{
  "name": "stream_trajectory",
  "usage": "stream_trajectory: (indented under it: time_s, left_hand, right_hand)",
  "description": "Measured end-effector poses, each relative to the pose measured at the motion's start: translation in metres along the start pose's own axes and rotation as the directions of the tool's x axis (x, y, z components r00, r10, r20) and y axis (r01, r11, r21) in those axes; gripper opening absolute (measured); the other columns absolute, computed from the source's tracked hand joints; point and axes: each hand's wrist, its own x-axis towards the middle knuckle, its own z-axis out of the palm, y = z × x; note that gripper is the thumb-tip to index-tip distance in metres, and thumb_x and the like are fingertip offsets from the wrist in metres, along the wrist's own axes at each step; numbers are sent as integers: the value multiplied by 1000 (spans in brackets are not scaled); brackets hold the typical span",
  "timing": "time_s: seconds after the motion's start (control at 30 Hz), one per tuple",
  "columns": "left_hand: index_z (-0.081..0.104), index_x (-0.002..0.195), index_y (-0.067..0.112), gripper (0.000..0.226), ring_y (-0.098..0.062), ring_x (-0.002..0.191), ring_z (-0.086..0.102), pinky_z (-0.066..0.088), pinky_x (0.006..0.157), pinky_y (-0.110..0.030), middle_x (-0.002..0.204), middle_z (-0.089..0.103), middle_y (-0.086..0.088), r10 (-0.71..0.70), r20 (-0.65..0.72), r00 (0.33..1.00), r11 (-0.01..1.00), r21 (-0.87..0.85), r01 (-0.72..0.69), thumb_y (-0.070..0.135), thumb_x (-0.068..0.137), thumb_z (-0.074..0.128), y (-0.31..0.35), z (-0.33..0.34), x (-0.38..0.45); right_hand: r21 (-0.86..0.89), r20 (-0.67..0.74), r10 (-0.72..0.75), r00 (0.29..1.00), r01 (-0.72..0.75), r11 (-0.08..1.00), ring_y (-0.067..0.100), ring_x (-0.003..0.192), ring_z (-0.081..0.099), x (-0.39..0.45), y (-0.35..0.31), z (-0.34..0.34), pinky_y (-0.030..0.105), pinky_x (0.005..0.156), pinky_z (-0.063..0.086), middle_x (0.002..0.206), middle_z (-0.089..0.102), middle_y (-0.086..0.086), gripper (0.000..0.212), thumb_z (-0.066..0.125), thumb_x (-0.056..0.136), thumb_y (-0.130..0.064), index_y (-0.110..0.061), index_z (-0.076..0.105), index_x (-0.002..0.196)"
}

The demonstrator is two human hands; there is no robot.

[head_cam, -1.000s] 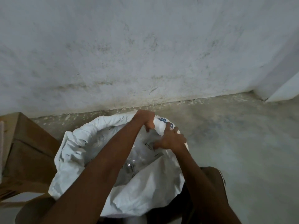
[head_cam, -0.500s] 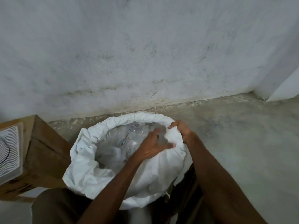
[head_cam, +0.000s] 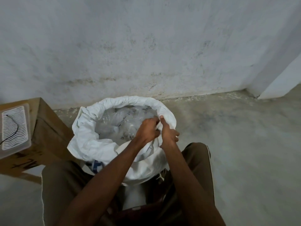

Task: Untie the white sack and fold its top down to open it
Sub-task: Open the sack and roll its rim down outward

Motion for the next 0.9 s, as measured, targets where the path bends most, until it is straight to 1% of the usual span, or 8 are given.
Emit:
stream_trajectory:
  time_s: [0.13, 0.3, 0.43, 0.5, 0.6, 0.7, 0.8, 0.9]
  left_hand:
    - [69, 100, 12, 24, 1, 73, 62, 47, 69, -17, 86, 70, 7, -16, 41, 999, 987, -160, 22, 7, 77, 73, 3, -11, -25]
    - [58, 132, 31, 56, -10, 107, 66, 53, 92, -29, 121, 69, 10, 4, 154, 988, 981, -190, 26, 37, 79, 76, -6, -28, -65]
    - [27, 148, 29, 113, -23, 109, 58, 51, 91, -44, 131, 57, 1, -18, 182, 983, 934, 354, -48, 73, 53, 70, -16, -36, -101]
    - [35, 141, 23, 99, -27, 95, 63, 55, 74, -42, 116, 59, -5, 40, 164, 986, 844, 522, -121, 55, 56, 75, -20, -36, -108]
    - [52, 109, 13, 60, -26, 65, 61, 44, 46, -33, 84, 59, -6, 220, 102, 970, 745, 624, -234, 14, 54, 76, -27, -36, -109]
    - [53, 97, 12, 41, -26, 60, 53, 41, 46, -32, 79, 57, -7, 393, 49, 918, 645, 697, -313, 2, 60, 69, -46, -27, -112]
    - [57, 96, 16, 24, -24, 60, 53, 43, 49, -32, 77, 58, -6, 523, -17, 852, 568, 753, -334, 4, 77, 64, -60, -8, -117]
    - [59, 96, 12, 24, -27, 62, 57, 49, 53, -34, 84, 64, -10, 559, 34, 829, 551, 732, -401, 5, 76, 71, -50, 1, -114]
  right_hand:
    - [63, 96, 31, 995, -37, 997, 34, 109, 62, 3, 8, 11, 54, 93, 51, 127, 57, 9, 152, 75, 13, -85, -12, 34, 139]
    - [236, 255, -60, 965, -2, 972, 29, 72, 71, -6, 13, 8, 36, 73, 59, 85, 75, 13, 34, 71, 61, -26, -2, 74, 85]
    - [323, 399, -19, 917, -121, 938, 42, 96, 67, 23, 21, -8, 52, 92, 50, 105, 70, 21, 55, 57, 56, -17, 3, 67, 106]
    - [399, 456, -74, 887, -129, 908, 38, 83, 65, -17, 20, -32, 45, 85, 52, 89, 66, 17, 26, 44, 73, -10, -3, 61, 91]
    - [506, 470, -139, 872, -137, 852, 38, 81, 65, -35, 37, -45, 45, 81, 55, 88, 66, 18, 23, 44, 77, -8, -5, 64, 88]
    - [479, 455, -101, 885, -147, 866, 41, 107, 64, -33, 50, -35, 56, 102, 48, 118, 66, 20, 49, 66, 78, -20, -3, 62, 124]
    - [292, 361, 34, 932, -147, 945, 38, 121, 58, -42, 69, -15, 56, 103, 47, 141, 53, 10, 107, 86, 56, -62, -15, 44, 142]
    - [279, 248, 12, 969, -83, 957, 30, 111, 62, -76, 73, -2, 54, 95, 53, 125, 57, 4, 115, 87, 54, -56, -19, 29, 145]
